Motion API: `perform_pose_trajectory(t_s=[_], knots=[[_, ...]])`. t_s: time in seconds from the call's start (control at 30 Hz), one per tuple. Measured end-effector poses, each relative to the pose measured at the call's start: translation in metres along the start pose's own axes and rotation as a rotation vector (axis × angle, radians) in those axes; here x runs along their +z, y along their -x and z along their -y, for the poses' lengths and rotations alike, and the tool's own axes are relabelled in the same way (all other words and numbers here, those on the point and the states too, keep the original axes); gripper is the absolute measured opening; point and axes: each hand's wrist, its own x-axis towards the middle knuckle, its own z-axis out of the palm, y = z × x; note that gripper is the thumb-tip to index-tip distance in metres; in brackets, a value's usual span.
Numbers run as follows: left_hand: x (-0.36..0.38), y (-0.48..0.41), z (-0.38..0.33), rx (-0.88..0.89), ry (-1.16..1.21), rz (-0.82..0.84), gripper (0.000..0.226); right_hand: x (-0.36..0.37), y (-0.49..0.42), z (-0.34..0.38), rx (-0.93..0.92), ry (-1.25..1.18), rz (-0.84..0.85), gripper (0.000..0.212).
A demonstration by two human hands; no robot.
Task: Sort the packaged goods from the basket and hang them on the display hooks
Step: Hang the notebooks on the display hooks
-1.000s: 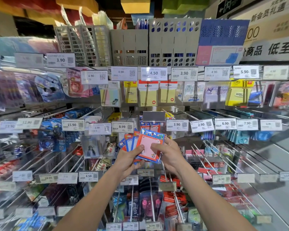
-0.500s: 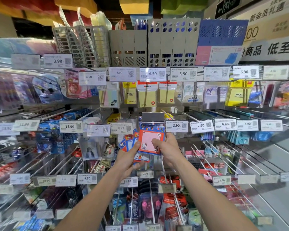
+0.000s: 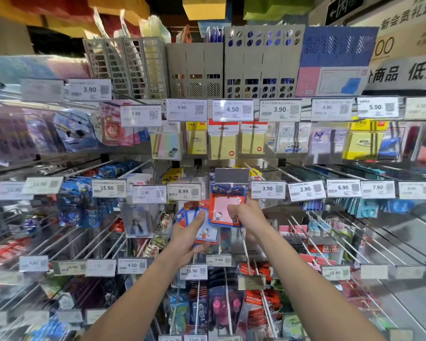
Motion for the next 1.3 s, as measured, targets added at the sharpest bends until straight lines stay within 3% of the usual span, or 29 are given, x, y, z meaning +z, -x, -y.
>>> perform_pose_trajectory(t_s=[0.1, 0.2, 0.33, 0.47, 0.57, 0.7, 0.8, 0.87, 0.93, 1.0, 1.1, 1.3], knots=[[-0.004, -0.002, 0.002, 0.000, -0.033, 0.006, 0.023, 0.000, 0.005, 0.012, 0.030, 0.020, -0.001, 0.021], [-0.010, -0.004, 0.004, -0.008, -0.065, 0.005, 0.022, -0.001, -0.007, 0.015, 0.045, 0.086, -0.002, 0.046], [-0.023, -0.009, 0.007, -0.038, -0.077, -0.012, 0.039, 0.003, -0.021, 0.014, 0.075, 0.214, -0.010, 0.079], [-0.033, -0.005, 0.007, -0.067, -0.105, -0.005, 0.031, 0.006, -0.029, 0.012, 0.087, 0.240, -0.056, 0.071], [-0.042, -0.002, 0.006, -0.090, -0.120, 0.001, 0.030, 0.007, -0.036, -0.002, 0.154, 0.394, -0.119, 0.058], [-0.050, 0.000, 0.006, -0.097, -0.114, 0.012, 0.041, 0.001, -0.032, -0.026, 0.219, 0.366, -0.284, 0.064], [-0.052, 0.003, 0.004, -0.099, -0.085, 0.037, 0.048, -0.004, -0.022, -0.038, 0.164, 0.225, -0.183, 0.066], [-0.048, 0.006, 0.005, -0.107, -0.059, 0.065, 0.053, -0.003, -0.013, -0.044, 0.121, 0.195, 0.003, 0.069], [-0.039, 0.012, 0.005, -0.127, -0.077, 0.107, 0.044, 0.002, -0.004, -0.048, 0.052, 0.220, 0.193, 0.056], [-0.030, 0.018, 0.007, -0.150, -0.116, 0.176, 0.035, 0.004, 0.000, -0.052, 0.014, 0.143, 0.270, 0.037], [-0.019, 0.023, 0.011, -0.154, -0.144, 0.287, 0.030, -0.001, 0.007, -0.054, -0.041, 0.096, 0.246, 0.015], [-0.014, 0.027, 0.017, -0.147, -0.228, 0.397, 0.051, -0.021, 0.028, -0.047, -0.129, 0.061, 0.133, 0.017]])
